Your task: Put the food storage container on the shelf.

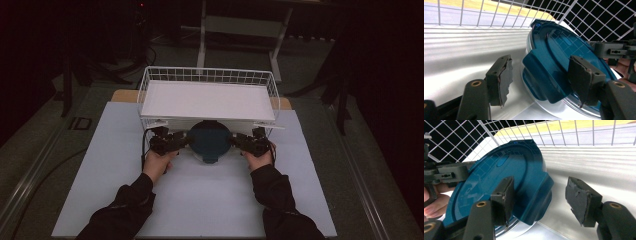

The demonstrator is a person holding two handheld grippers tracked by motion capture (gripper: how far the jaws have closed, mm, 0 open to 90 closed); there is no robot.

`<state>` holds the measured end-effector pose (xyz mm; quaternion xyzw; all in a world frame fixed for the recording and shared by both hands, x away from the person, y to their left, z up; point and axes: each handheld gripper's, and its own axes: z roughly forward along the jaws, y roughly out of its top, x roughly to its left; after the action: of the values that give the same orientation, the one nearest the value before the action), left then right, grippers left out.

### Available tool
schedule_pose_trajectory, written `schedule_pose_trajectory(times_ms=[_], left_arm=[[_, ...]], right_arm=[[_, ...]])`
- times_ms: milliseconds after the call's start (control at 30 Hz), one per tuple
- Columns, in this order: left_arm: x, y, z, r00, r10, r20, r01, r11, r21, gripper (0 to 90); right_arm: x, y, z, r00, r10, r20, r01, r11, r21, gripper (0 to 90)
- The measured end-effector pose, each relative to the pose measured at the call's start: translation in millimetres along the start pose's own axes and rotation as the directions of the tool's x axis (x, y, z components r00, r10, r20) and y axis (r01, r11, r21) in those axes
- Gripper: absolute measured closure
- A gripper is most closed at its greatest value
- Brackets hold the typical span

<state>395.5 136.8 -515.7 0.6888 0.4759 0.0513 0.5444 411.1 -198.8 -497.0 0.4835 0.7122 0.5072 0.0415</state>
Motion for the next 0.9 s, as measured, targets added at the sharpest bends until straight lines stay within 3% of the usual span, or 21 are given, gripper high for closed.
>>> schedule_pose_trajectory(times_ms=[33, 133, 167, 233, 267, 300, 367, 500, 633, 900], left_arm=[[-0.4, 0.2, -1.0, 1.0, 0.01, 0.001, -0.01, 0.9999, 0.004, 28.8], [0.2, 0.5, -7.5, 0.9999, -0.009, 0.005, 0.01, 0.999, -0.044, 23.6], [0.9, 0.8, -9.2, 0.9997, -0.002, 0.025, 0.003, 0.9989, -0.048, 18.9], [0.6, 0.7, -12.1, 0.999, 0.03, 0.034, -0.029, 0.9991, -0.031, 14.6], [-0.2, 0.1, -13.2, 0.9985, 0.032, 0.045, -0.031, 0.9991, -0.027, 14.0], [-3.6, -1.3, -15.2, 0.997, 0.004, 0.077, -0.002, 0.9998, -0.018, 11.4], [-7.2, -2.7, -19.2, 0.9955, 0.032, 0.089, -0.031, 0.9994, -0.013, 1.3], [-17.6, -5.4, -29.9, 0.9918, 0.069, 0.107, -0.069, 0.9976, -0.004, 0.9], [-30.9, -7.0, -41.9, 0.9855, 0.121, 0.118, -0.121, 0.9926, -0.009, 0.9], [-51.2, -9.0, -67.4, 0.9736, 0.174, 0.147, -0.173, 0.9847, -0.023, 0.9]], right_arm=[[2.4, -1.0, -1.5, 1.0, -0.006, 0.007, 0.006, 1.0, -0.001, 39.5], [5.0, -3.5, -4.6, 0.999, -0.031, 0.031, 0.031, 0.999, -0.013, 38.9], [4.5, -4.0, -5.2, 0.9992, -0.032, 0.024, 0.033, 0.999, -0.016, 38.6], [5.5, -5.4, -8.0, 0.999, -0.034, 0.029, 0.035, 0.999, -0.019, 38.4], [6.5, -6.3, -10.4, 0.9994, -0.027, 0.021, 0.027, 1.0, -0.012, 38.4], [6.9, -6.8, -11.7, 0.9991, -0.035, 0.025, 0.035, 0.999, -0.016, 38.2], [10.5, -7.9, -16.3, 0.9977, -0.062, 0.027, 0.062, 0.998, -0.024, 38.2], [24.6, -9.7, -27.8, 0.9919, -0.121, 0.041, 0.121, 0.992, -0.017, 38.2], [38.9, -13.6, -41.0, 0.9897, -0.141, 0.025, 0.141, 0.99, -0.015, 40.4], [67.6, -32.0, -52.8, 0.9774, -0.211, -0.007, 0.211, 0.976, 0.045, 56.5]])
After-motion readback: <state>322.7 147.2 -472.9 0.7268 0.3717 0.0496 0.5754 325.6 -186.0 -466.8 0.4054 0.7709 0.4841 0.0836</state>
